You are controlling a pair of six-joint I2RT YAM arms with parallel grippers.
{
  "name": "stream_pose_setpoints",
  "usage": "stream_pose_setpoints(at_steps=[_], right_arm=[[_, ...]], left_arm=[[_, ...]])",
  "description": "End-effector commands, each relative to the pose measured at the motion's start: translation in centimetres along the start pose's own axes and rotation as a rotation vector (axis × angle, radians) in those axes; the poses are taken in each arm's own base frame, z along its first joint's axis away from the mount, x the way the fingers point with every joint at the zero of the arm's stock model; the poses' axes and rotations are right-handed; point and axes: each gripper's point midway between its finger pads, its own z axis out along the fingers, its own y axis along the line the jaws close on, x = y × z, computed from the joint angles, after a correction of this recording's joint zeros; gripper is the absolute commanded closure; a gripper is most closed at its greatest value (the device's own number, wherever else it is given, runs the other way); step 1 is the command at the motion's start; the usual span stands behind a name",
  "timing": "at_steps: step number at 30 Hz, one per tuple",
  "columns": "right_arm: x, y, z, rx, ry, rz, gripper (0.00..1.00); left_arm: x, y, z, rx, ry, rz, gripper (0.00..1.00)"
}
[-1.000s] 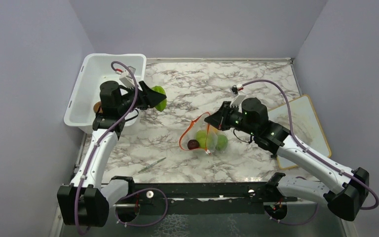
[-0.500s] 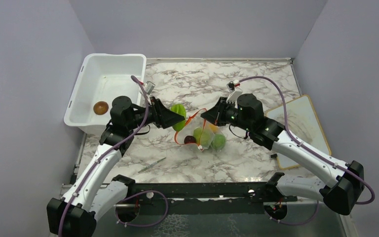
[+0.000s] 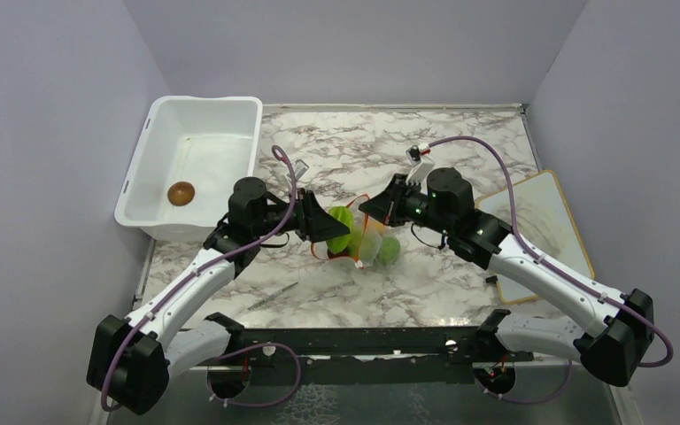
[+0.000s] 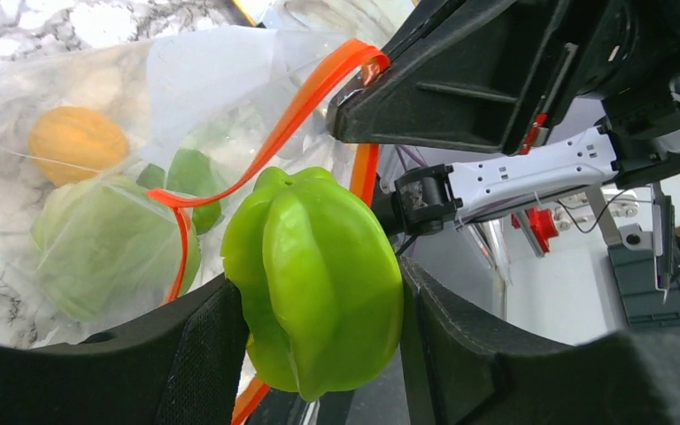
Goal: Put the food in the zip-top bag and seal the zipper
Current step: Place the fake fruit in the zipper food storage bag.
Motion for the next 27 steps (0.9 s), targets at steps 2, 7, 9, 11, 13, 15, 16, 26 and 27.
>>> stream_pose_setpoints(at_steps=[2,7,9,11,13,15,16,26,27], right_arm=[[-1.5,2.7,-0.6,-0.099,-0.034,-0.007,0.99],[-1.0,2.9,-0.4,-0.116,-0.004,-0.013,0.99],[-0.6,2.8,-0.3,-0.119,0.006,-0.008,0.99],[-0.2,2.7,-0.3,-0.121,0.015,0.001,0.99],[-0.1,2.7,-0.3,-0.127,0.019,0.001,0.99],[-0.2,2.6,-0.3,-0.120,0.010,-0.008,0.99],[-0.2,2.3,-0.1,-0.111,0.006,-0.015,0.99],[-2.2,0.2,0.6,0.037,-0.035,-0.144,0.99],[-2.4,0.1,0.5,0.042,-0.037,-0.153,0.99]], left_arm=[[0.9,-0.8,0.9,0.072,0.063,0.041,0.42],[1.2,0.9,1.5,0.017,0.081,0.040,0.37],[0.9,1.5,1.7,-0.018,0.083,0.043,0.31],[0.3,1.5,1.7,-0.036,0.073,0.051,0.25],[-0.3,1.4,1.7,-0.058,0.063,0.062,0.18],[-0.9,1.4,1.7,-0.080,0.058,0.080,0.15],[-1.3,1.4,1.6,-0.102,0.058,0.091,0.15],[-9.1,0.6,-1.1,-0.394,-0.106,0.264,0.15],[-10.0,0.9,-1.7,-0.447,-0.141,0.275,0.15]])
